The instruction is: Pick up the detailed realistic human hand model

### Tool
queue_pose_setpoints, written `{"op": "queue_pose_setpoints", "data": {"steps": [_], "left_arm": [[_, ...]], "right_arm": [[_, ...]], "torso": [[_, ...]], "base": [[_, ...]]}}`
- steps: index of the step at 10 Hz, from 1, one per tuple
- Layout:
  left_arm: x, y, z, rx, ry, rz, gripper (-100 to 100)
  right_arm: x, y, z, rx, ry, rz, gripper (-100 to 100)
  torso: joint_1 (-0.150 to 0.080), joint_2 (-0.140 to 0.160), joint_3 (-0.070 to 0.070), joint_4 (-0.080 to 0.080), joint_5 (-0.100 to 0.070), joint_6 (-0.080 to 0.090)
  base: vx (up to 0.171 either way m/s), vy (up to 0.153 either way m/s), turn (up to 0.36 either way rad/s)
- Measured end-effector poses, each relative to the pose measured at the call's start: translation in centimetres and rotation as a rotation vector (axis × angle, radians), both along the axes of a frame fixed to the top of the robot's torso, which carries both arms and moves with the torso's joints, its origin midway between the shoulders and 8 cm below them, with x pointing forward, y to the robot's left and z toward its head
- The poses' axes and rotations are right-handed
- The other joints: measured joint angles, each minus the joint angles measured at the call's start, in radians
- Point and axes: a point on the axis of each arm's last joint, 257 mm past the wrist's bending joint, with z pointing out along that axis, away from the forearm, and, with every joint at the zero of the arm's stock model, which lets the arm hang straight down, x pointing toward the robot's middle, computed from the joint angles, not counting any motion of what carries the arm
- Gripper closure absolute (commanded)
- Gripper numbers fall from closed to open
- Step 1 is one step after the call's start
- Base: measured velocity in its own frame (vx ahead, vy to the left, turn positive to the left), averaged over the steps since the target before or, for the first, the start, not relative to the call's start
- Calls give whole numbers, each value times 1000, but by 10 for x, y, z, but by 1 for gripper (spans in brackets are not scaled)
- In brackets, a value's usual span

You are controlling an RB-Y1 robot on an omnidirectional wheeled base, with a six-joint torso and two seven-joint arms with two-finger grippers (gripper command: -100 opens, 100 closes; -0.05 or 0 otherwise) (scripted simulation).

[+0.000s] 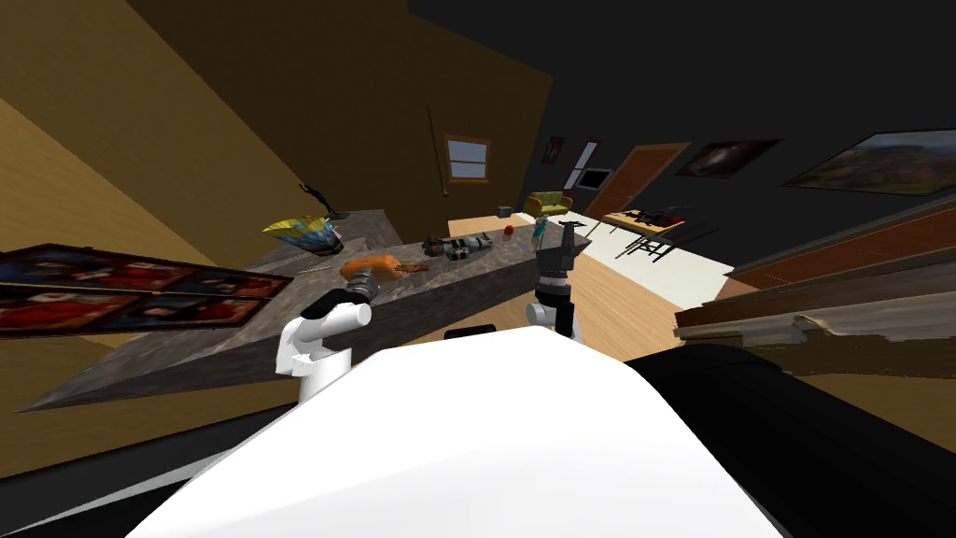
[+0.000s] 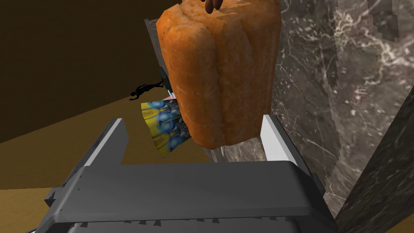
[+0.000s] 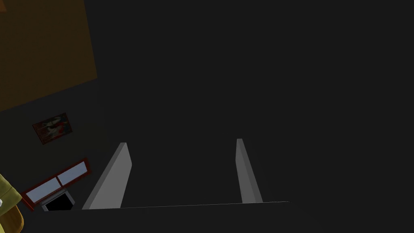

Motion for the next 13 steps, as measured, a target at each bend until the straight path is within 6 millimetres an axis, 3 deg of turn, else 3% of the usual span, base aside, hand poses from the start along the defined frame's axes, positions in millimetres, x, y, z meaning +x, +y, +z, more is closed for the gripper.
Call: {"op": "queue_pose_setpoints", "data": {"steps": [9,13], "left_arm": [[-31,34,-60,-163,193,188,-100],[-45,42,-77,-214,254,250,-100]], "right_arm": [[0,0,0,0,0,0,0],[0,0,0,0,0,0,0]], "torso": [[-1,-2,-1,-1,0,0],[1,0,0,0,0,-1]], "base": [[75,-60,-99],[70,-33,-72]]}}
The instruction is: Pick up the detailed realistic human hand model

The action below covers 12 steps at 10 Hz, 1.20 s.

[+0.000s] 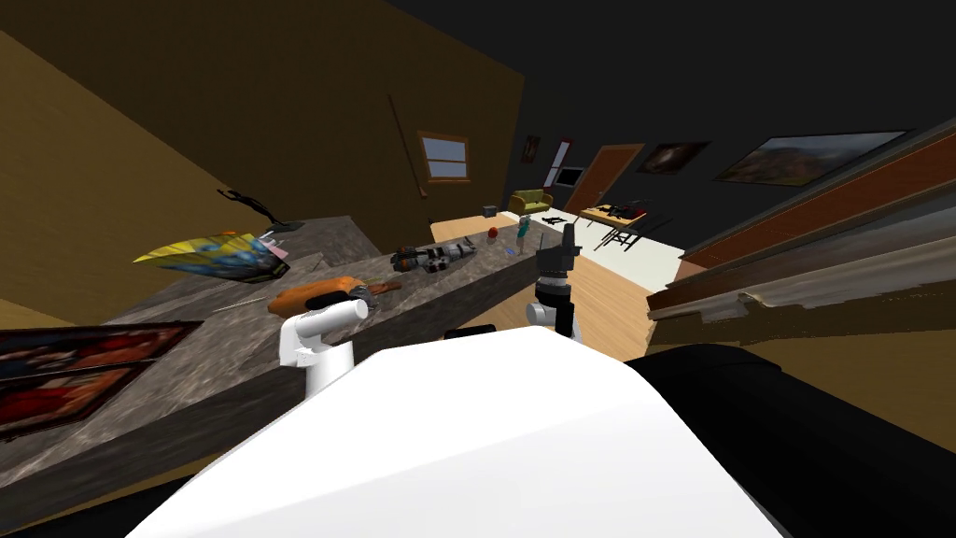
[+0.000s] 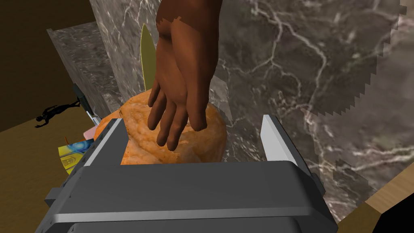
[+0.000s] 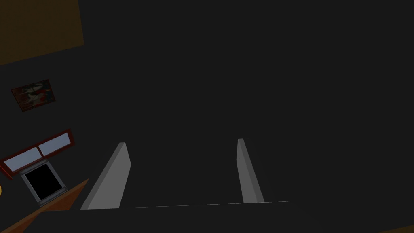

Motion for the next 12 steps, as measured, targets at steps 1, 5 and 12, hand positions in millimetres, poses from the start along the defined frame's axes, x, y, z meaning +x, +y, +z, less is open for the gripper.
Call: {"op": "queue_pose_setpoints", "data": {"steps": [1,5,12], "left_arm": [[-3,0,-5,-11,16,13,-100],[0,7,-10,-14,19,31,-100],[13,24,-22,-15,17,80,100]], "right_arm": [[0,0,0,0,0,0,0],[0,0,0,0,0,0,0],[0,0,0,0,0,0,0]], "torso": [[0,-1,0,0,0,0],[3,6,4,1,1,0],[3,6,4,1,1,-1]], "base": [[33,-9,-13],[-27,14,-68],[-35,13,-61]]}}
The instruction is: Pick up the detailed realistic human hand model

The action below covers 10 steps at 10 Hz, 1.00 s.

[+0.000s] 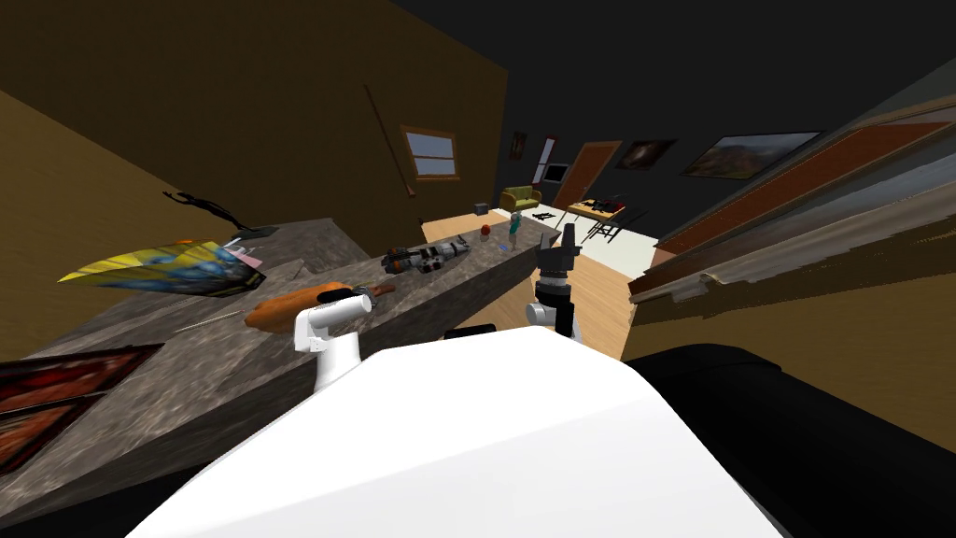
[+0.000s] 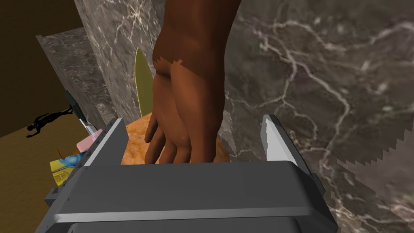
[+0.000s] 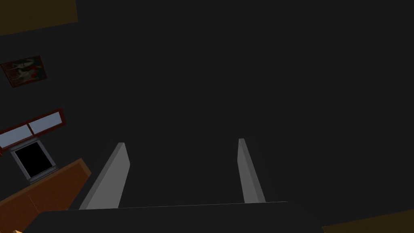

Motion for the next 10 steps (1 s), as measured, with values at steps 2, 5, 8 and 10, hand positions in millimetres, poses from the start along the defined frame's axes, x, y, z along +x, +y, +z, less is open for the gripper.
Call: {"op": "queue_pose_setpoints", "data": {"steps": [2,5,8,10], "left_arm": [[0,0,0,0,1,0,100],[0,0,0,0,-1,0,0],[-5,-7,5,1,0,-17,100],[-11,-13,9,1,1,-38,100]], "right_arm": [[0,0,0,0,0,0,0],[0,0,0,0,0,0,0],[0,0,0,0,0,0,0],[0,0,0,0,0,0,0]], "torso": [[0,-1,-1,0,0,0],[0,-2,-1,0,0,0],[-2,-4,-2,-1,-1,0],[-3,-4,-2,0,-1,0]], "base": [[0,0,0],[0,0,0],[56,-19,131],[53,-27,83]]}}
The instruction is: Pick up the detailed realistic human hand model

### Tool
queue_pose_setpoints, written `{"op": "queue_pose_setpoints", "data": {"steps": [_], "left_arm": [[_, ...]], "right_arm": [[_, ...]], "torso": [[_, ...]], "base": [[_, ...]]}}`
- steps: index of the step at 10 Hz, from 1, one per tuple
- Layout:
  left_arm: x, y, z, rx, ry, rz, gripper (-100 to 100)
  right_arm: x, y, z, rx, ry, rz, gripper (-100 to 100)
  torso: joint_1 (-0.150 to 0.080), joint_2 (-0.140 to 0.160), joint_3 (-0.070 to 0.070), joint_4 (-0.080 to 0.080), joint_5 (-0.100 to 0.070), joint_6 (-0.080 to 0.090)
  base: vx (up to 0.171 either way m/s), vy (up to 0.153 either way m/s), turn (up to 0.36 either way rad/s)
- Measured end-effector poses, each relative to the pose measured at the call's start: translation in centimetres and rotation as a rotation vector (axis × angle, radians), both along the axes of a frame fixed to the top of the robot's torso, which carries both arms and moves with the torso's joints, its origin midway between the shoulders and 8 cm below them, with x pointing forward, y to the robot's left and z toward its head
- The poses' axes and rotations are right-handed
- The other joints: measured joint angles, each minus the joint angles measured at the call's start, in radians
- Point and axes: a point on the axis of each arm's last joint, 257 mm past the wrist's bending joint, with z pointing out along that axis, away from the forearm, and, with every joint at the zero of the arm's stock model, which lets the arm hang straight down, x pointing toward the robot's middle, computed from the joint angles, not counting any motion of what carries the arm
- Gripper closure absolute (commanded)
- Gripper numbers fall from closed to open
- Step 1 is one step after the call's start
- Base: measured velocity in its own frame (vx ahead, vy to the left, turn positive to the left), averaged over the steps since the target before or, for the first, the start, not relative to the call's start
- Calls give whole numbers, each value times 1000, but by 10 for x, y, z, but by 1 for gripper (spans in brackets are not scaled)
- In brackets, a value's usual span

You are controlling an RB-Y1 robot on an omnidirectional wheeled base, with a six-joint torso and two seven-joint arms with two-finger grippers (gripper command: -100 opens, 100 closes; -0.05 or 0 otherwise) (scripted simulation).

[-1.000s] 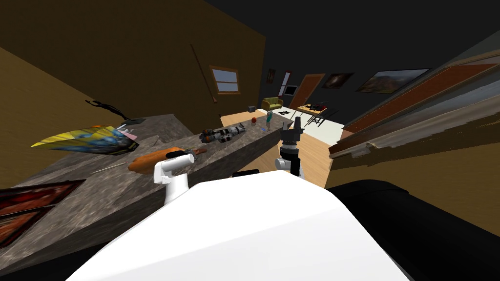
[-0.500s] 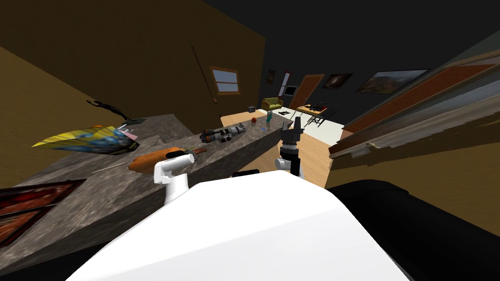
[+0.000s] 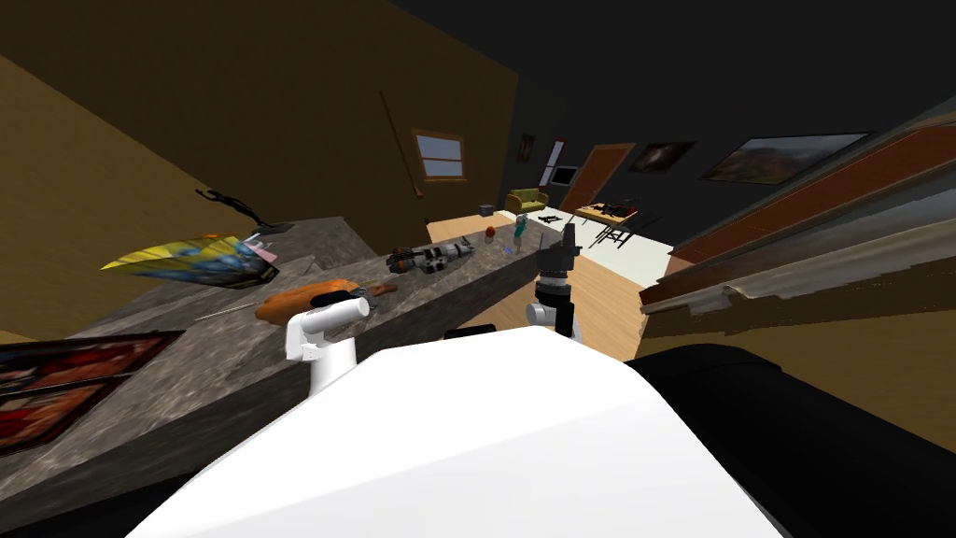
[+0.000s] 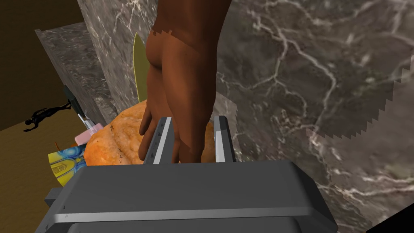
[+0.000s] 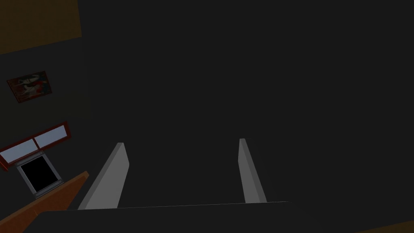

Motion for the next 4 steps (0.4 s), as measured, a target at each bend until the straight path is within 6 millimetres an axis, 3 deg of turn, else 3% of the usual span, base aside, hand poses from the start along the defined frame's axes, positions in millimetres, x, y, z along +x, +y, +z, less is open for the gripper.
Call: {"op": "queue_pose_setpoints", "data": {"steps": [3,4], "left_arm": [[-4,-10,5,0,-1,-23,100],[-5,-10,6,0,0,-24,0]], "right_arm": [[0,0,0,0,0,0,0],[0,0,0,0,0,0,0]], "torso": [[0,2,1,1,-1,0],[1,3,2,1,0,1]], "base": [[28,-14,46],[0,0,0]]}}
